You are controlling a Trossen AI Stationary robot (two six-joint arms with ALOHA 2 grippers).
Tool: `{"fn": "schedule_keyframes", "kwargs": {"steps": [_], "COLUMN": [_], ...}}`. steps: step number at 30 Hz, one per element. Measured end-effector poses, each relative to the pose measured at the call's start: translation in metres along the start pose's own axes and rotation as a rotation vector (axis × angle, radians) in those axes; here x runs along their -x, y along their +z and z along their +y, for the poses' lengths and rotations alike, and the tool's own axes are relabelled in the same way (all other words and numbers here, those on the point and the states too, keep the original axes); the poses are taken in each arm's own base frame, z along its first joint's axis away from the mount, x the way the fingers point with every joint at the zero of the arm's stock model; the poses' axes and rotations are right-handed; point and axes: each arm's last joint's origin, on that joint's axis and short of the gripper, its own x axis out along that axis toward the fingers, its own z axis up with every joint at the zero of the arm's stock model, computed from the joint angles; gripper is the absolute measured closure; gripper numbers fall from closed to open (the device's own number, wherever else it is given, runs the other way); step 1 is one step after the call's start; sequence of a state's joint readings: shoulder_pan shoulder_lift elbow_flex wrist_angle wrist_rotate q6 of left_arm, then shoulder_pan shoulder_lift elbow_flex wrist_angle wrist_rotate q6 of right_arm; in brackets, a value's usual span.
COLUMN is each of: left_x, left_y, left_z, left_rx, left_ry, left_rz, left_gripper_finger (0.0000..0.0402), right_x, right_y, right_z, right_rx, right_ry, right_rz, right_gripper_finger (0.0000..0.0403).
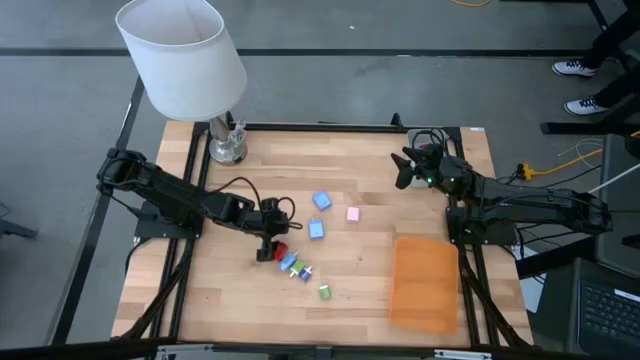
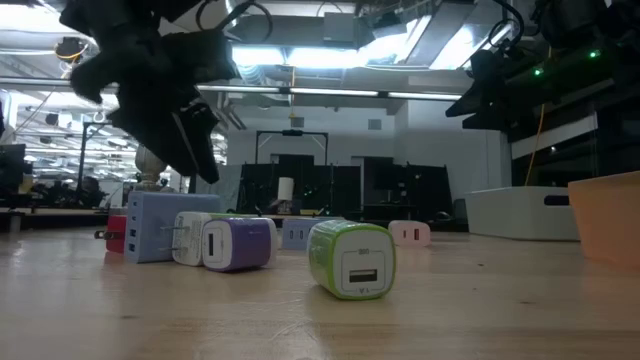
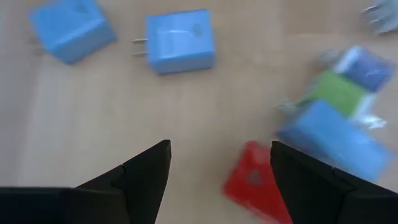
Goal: Pick & Place Office items
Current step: Put the bottom blue charger adapter into the orange bin
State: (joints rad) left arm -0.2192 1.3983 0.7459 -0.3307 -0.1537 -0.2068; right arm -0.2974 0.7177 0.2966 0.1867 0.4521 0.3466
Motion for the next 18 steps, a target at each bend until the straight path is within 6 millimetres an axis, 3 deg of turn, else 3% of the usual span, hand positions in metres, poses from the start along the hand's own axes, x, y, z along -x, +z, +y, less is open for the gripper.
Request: {"fn": "schedule_keyframes", "kwargs": {"steps": [9, 13, 18], "left_x": [0.006, 0.006, 0.003], "left_y": [0.016, 0.016, 0.010], "left_z": [-0.008, -0.016, -0.032], "left_rx": [0.394, 0.566, 0.655], "left_ry": [-0.122, -0.104, -0.069], "left_rz": [-0.058, -0.078, -0.074], "left_gripper_finger": [0.0132, 0.0132, 0.0137], "right_x": [0.000, 0.000, 0.000], "right_y": [0.000, 0.000, 0.001], "right_z": [0.000, 0.000, 0.000], "right_rx": [0.000, -0.005, -0.002], "right_ry": [0.000, 0.000, 0.002], "right_rz": [0.000, 0.000, -0.005], "right_gripper_finger": [0.0179, 0.0179, 0.0179]}}
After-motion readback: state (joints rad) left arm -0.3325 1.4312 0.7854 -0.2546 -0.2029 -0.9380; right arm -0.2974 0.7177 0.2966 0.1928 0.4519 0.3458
